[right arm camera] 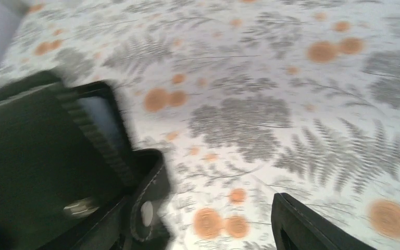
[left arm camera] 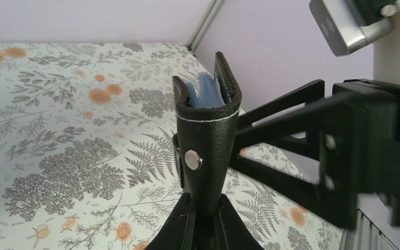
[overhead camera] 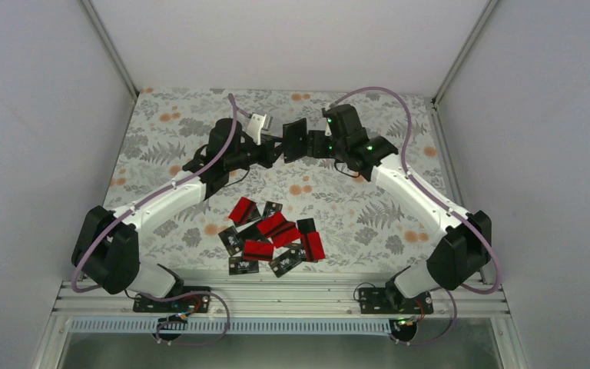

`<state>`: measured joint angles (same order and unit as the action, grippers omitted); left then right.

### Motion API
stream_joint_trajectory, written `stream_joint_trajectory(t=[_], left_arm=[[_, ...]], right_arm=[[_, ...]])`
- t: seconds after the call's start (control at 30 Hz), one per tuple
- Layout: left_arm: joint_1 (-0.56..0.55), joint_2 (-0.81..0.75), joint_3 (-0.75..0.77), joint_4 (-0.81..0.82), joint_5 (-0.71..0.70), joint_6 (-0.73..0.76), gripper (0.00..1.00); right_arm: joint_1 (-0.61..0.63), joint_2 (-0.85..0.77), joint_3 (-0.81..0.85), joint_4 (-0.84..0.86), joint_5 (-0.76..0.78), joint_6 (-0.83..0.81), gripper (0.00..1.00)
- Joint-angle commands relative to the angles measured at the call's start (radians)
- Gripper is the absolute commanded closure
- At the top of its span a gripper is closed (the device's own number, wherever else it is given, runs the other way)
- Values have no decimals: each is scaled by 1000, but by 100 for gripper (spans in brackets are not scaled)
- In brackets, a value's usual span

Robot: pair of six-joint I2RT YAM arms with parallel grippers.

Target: Put the credit cards into the card holder

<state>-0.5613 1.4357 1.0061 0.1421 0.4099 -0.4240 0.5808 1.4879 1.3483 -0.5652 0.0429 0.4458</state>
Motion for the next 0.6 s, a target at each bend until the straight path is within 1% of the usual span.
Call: stream_joint_trajectory(t=[0.0, 0.1, 0.17, 0.23, 0.27, 0.3, 0.4, 0.47, 0.57], left_arm=[[3, -13, 35, -19, -53, 21, 98], [2, -3, 35, -41, -86, 18, 98], [3, 8, 39, -49, -90, 15, 98], [3, 20, 44, -58, -93, 14, 98], [2, 25, 47, -62, -94, 13, 98], [2, 30, 48, -64, -93, 13, 97], [3, 40, 49, -67, -85, 13, 98], [3, 44, 50, -67, -77, 13, 98], [2, 48, 49, -68, -64, 13, 98]], right_arm=[[-52, -34, -19, -78, 265, 46, 35], [-98, -46, -54, -97, 269, 49, 39], [-135, -65, -83, -88, 222, 43, 41], [-162, -101, -126, -31, 91, -2, 42], [-170, -121, -155, 16, -37, -46, 42], [-174, -137, -169, 44, -119, -73, 42], [-173, -169, -194, 102, -315, -108, 43], [-174, -178, -199, 129, -403, -114, 44], [-174, -177, -192, 158, -464, -110, 45]])
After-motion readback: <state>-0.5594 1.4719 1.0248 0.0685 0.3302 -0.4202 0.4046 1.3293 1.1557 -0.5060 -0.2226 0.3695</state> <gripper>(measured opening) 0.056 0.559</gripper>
